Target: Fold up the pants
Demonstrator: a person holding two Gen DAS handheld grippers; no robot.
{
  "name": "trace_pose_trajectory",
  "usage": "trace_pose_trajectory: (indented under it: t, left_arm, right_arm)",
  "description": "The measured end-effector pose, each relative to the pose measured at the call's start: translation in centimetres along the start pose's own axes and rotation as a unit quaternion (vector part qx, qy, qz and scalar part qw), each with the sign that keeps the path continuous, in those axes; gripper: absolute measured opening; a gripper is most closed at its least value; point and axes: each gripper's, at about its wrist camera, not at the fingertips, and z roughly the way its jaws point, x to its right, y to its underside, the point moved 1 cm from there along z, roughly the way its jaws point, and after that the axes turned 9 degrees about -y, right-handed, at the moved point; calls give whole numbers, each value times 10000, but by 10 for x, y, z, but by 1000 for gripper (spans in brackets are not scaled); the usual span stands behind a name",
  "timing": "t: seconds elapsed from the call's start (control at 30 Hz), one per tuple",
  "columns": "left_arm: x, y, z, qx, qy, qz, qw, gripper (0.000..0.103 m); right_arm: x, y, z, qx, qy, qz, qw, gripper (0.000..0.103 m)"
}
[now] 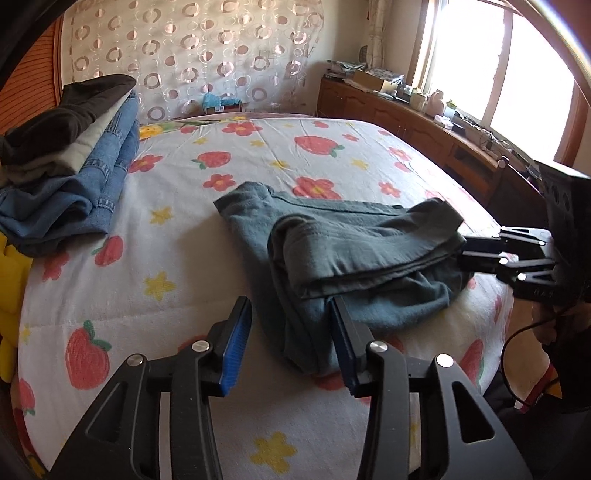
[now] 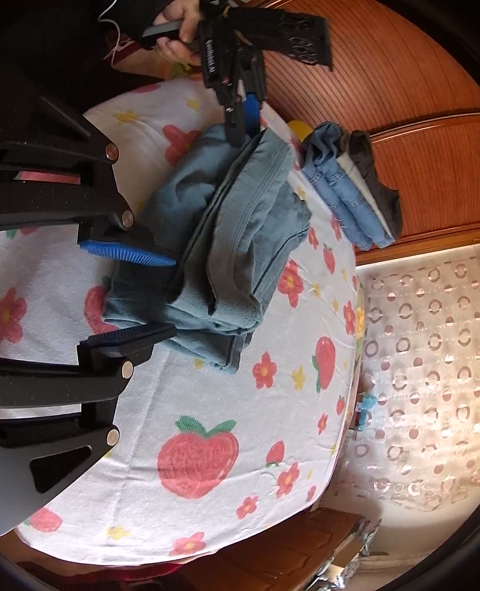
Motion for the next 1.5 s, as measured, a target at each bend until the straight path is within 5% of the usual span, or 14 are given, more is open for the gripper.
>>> trace_pose_trajectory:
  t: [0.53, 1.0, 1.07, 1.13, 1.3, 1.5]
  left_arm:
    - [-9, -37, 29, 43, -171, -1, 9998, 45]
    - [-12, -59, 50, 117, -127, -31, 9998, 45]
    - [-10, -61, 50, 166, -68, 4, 9998, 34]
    - [-11, -63, 50, 158, -7, -19, 9999, 29]
    - [-11, -69, 44, 337, -44, -118, 9994, 25]
    - [-13, -69, 41, 334, -176, -144, 9992, 27]
  right_arm:
    - [15, -39, 41, -15, 384, -270, 9989, 34]
    - [56, -63, 64, 137, -290, 367, 9988, 34]
    - [60, -66, 66, 151, -440, 440, 9980, 16]
    - [60, -70, 64, 239, -496, 392, 9977, 10]
    - [59, -79, 53, 786, -200, 380, 9960, 8]
    - [68, -81, 80, 437, 11, 516, 9977, 8]
